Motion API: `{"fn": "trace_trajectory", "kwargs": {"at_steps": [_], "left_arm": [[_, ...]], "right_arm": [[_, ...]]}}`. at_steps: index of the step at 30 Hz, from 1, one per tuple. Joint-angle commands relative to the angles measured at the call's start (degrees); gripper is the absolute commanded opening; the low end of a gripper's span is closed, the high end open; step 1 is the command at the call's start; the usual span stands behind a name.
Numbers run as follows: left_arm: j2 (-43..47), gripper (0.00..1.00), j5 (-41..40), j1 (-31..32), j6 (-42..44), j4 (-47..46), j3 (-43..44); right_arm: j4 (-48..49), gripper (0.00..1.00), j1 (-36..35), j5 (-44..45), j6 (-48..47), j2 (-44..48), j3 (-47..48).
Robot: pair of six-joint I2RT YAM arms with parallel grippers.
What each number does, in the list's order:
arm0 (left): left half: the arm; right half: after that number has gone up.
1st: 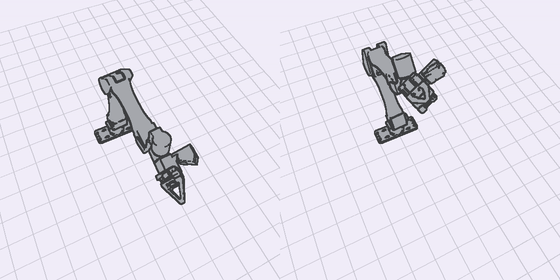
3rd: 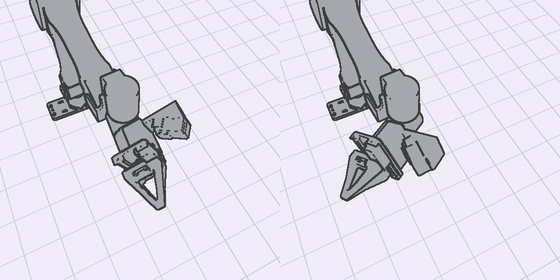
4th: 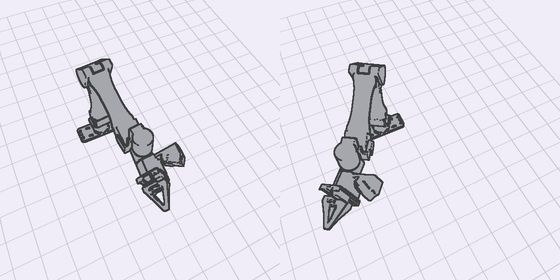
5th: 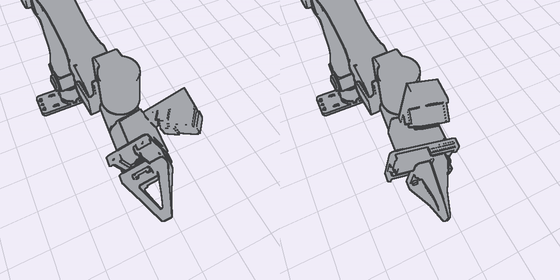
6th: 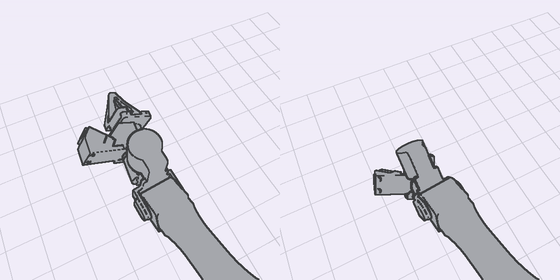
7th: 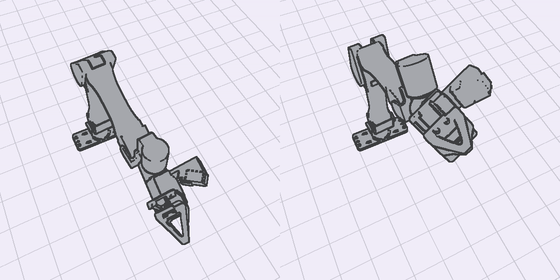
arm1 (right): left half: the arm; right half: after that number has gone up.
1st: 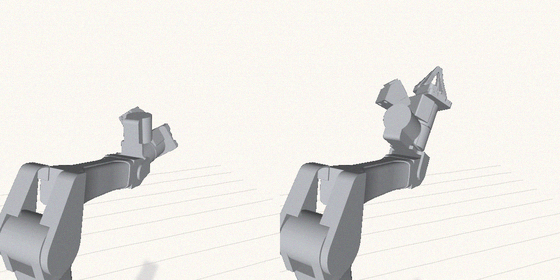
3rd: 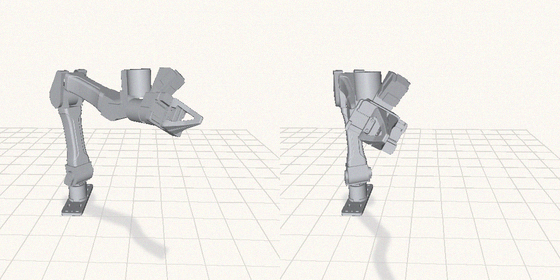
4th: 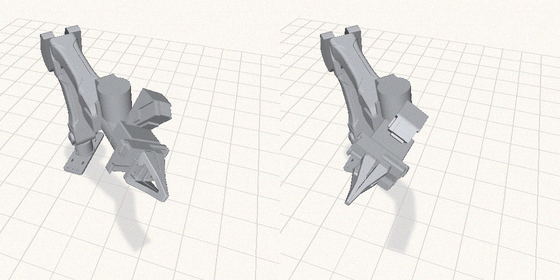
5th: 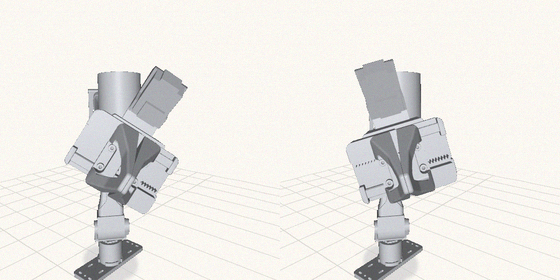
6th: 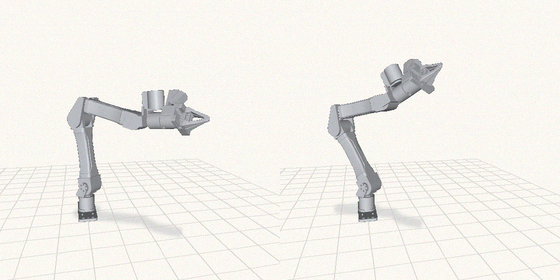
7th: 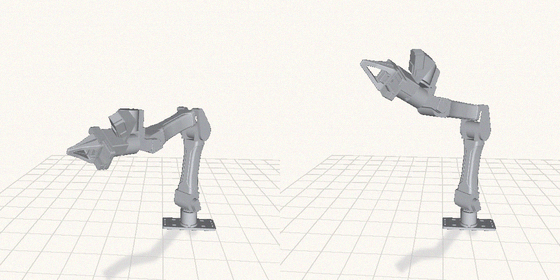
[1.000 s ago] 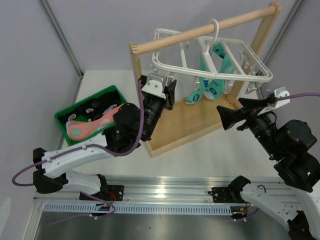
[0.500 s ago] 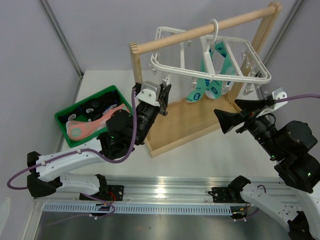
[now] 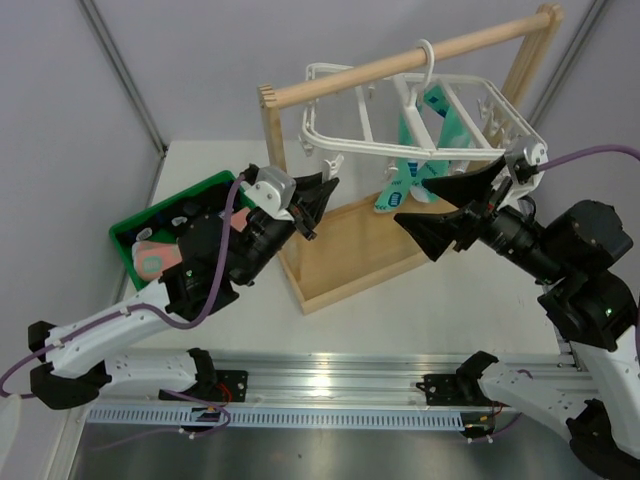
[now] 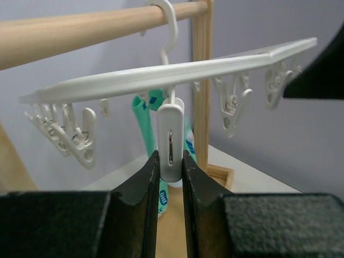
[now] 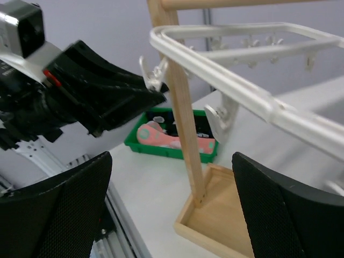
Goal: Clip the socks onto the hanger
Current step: Open the clamp at the hanger.
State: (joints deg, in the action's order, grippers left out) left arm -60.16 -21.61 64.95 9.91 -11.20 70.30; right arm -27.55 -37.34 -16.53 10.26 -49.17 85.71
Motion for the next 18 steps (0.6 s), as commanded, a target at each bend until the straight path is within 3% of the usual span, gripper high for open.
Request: {"fn": "trace_trajectory", "kwargs": {"at_steps": [1,11,18], "left_arm": [[-0.5,0.03,8.0,-0.3,-1.6,6.3,4.0],[-3.3,0.01,10.4,-0.4,-1.1,10.5,8.6],[-4.3,0.01,10.4,-0.4,0.5,12.7,10.3]], "right_arm": [[4.4,0.95,-0.2,-6.1,4.1,-3.9,6.8],[6.5,0.86,-0.2,-6.0,10.9,-13.7,13.9],[6.3,0.81,-0.3,-5.3,16.0,-16.0,11.9]]}}
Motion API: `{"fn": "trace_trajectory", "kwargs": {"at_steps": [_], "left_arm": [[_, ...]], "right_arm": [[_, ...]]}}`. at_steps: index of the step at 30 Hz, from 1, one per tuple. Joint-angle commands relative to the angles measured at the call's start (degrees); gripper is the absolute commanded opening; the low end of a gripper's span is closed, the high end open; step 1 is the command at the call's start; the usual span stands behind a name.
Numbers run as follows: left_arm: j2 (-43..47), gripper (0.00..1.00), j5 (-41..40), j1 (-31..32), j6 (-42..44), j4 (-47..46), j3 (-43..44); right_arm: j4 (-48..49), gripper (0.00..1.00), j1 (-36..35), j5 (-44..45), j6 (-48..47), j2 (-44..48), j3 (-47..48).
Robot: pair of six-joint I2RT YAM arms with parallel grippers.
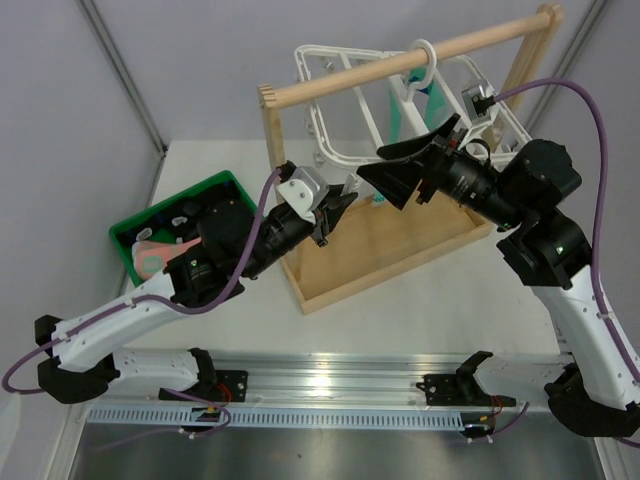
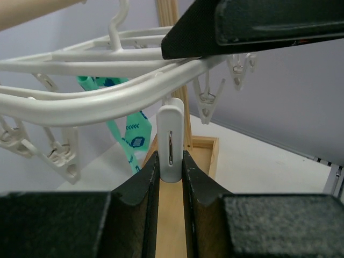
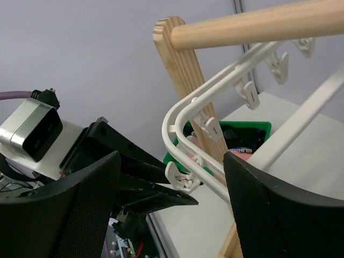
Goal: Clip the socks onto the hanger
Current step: Open the clamp at the hanger.
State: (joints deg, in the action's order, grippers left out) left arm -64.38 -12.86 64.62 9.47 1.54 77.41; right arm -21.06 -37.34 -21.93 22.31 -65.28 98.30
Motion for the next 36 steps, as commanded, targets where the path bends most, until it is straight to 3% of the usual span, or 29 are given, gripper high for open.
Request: {"fn": "trace_trajectory", "kwargs": {"at_steps": [1,13,20,36], "left_arm": [[-0.2,0.01,1.6,-0.2,1.0,0.3,3.5],[-2.6,0.01,1.9,-0.6,0.5,2.5,4.6],[-3.1,0.01,3.5,-0.6,0.1,3.5,5.5],[-3.1,0.01,5.7,-0.6,-0.2,6.8,6.8]], "right_arm": [[0.1,0.80,-0.4,0.1,4.3,0.2,-1.5],[-1.4,0.77,-1.0,7.2,2.3,5.9,-4.2],[-3.1,0.72,-1.0,6.3,2.9,9.3,-7.9],[0.6,0.70,-3.3,10.2,5.4,7.0,-10.4]]}}
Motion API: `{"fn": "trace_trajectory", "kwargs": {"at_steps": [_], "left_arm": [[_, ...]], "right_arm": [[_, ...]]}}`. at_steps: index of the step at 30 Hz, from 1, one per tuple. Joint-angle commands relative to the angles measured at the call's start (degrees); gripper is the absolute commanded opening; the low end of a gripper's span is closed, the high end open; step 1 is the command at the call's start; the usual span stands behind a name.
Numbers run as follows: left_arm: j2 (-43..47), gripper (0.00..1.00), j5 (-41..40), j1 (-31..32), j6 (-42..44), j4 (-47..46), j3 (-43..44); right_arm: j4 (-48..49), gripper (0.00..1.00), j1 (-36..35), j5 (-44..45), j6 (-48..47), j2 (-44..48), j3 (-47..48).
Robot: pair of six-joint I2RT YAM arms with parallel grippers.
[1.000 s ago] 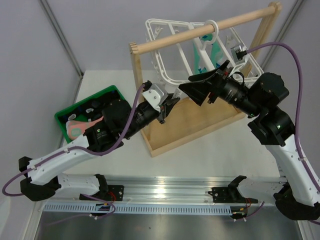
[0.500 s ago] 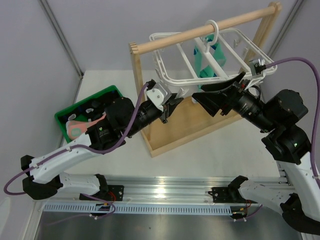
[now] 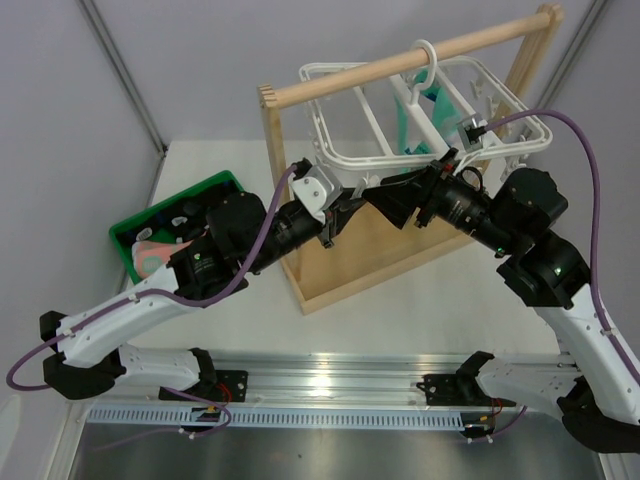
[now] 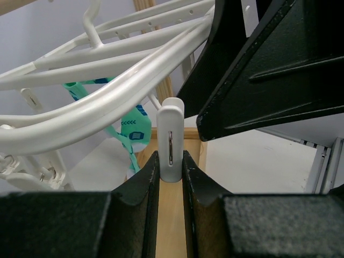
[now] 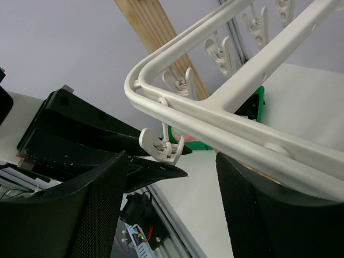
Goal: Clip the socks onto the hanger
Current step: Open the clamp at the hanger.
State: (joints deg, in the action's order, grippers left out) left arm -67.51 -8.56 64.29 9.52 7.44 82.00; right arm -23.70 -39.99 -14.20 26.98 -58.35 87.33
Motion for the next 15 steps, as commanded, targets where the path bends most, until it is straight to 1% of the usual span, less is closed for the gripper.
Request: {"fn": "trace_trajectory", "kwargs": {"at_steps": [1,6,15], "left_arm": [[-0.2,0.01,1.3,-0.3,-0.2,1.0,2.2],[-0.6,0.01,0.4,-0.3,0.1,2.0,2.7],[-1.8,0.01,-0.1,-0.4,0.1,3.0,3.9]], "right_arm": [[3.5,0.70,-1.1,3.6,0.8,0.0,0.6],[5.2,0.69,-1.8,7.0,1.1,-0.5,0.6],[6.1,0.65,-3.6,12.0,1.0,-1.2,0.6]]}}
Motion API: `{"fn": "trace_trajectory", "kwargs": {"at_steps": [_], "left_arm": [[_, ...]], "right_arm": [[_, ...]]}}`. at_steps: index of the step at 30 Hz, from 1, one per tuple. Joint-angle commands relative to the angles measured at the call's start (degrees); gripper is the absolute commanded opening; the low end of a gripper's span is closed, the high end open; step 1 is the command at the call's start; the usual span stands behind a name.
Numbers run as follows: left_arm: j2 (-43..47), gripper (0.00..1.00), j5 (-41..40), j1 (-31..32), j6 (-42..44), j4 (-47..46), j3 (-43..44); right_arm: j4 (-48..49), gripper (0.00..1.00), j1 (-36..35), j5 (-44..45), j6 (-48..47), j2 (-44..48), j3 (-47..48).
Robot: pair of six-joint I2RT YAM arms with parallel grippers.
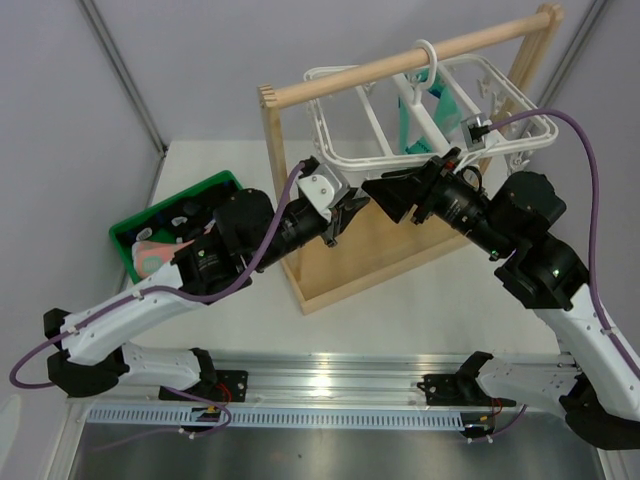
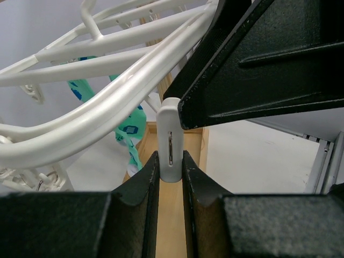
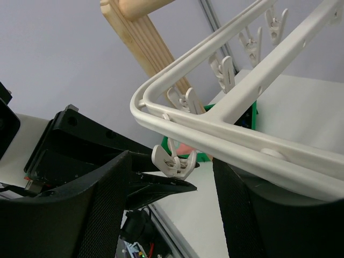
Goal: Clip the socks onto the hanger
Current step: Open the clamp at the hanger.
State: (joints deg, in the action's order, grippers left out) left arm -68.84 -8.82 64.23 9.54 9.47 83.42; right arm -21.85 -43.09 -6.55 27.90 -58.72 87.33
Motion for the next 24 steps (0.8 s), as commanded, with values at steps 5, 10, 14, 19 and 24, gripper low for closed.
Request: {"fn": "trace_trajectory", "kwargs": {"at_steps": [5,10,14,19,24], "left_arm": [[-0.8,0.01,-0.3,-0.2,0.2,1.3,2.5],[-1.1,0.01,-1.2,-0.2,0.2,1.7,3.0],[-1.3,0.01,-1.2,-0.2,0.3,2.3,3.2],[-1.4,0.01,-1.4,-0.2,0.2,2.7,3.2],[-1.6,0.01,-1.4,-0.2,0.2,3.2,3.0]], "right_arm": [[4.3,0.63,-1.8,5.9,-0.5,-1.2,0.8],[3.7,0.59,-3.4,9.2,-1.3,-1.4,0.9],[3.6,0.56,-4.3,11.4,-2.1,-1.5,0.8],[3.8,0.53,-5.8,13.4,-3.1,-1.8,0.5],[3.9,0.50,-7.0,16.5,-4.2,-2.3,0.3]]}}
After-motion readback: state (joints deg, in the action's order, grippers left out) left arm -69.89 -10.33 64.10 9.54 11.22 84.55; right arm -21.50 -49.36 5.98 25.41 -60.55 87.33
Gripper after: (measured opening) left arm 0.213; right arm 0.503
